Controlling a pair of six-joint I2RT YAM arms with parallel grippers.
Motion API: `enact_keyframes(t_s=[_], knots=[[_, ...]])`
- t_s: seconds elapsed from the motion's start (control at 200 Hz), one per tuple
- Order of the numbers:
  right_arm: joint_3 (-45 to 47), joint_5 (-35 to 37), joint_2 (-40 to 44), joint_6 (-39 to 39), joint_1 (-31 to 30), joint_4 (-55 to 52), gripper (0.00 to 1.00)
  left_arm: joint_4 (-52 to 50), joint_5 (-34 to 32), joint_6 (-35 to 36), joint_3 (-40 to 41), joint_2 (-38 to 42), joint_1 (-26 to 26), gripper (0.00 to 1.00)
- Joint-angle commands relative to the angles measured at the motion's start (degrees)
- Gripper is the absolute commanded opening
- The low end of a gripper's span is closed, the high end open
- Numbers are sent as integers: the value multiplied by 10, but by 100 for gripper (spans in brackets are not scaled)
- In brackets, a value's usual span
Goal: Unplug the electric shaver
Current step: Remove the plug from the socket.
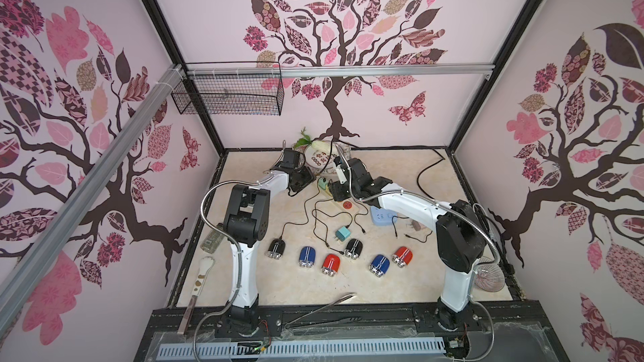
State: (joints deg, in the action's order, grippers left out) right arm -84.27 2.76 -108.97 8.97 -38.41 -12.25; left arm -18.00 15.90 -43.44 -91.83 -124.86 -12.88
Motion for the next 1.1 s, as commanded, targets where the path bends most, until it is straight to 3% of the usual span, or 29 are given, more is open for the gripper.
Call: enact_keyframes(t_s=[0.0,0.615,1.095], knots=[[-38,7,-28,-11,3,-4,62,11,13,-7,-29,-18,3,55],[-86,24,-100,-35,4,-5,61,-1,14,0,-23,-32,1,39],[-93,12,-121,-45,15,9,61,-66,-24,33,-60,-44,-17,36]])
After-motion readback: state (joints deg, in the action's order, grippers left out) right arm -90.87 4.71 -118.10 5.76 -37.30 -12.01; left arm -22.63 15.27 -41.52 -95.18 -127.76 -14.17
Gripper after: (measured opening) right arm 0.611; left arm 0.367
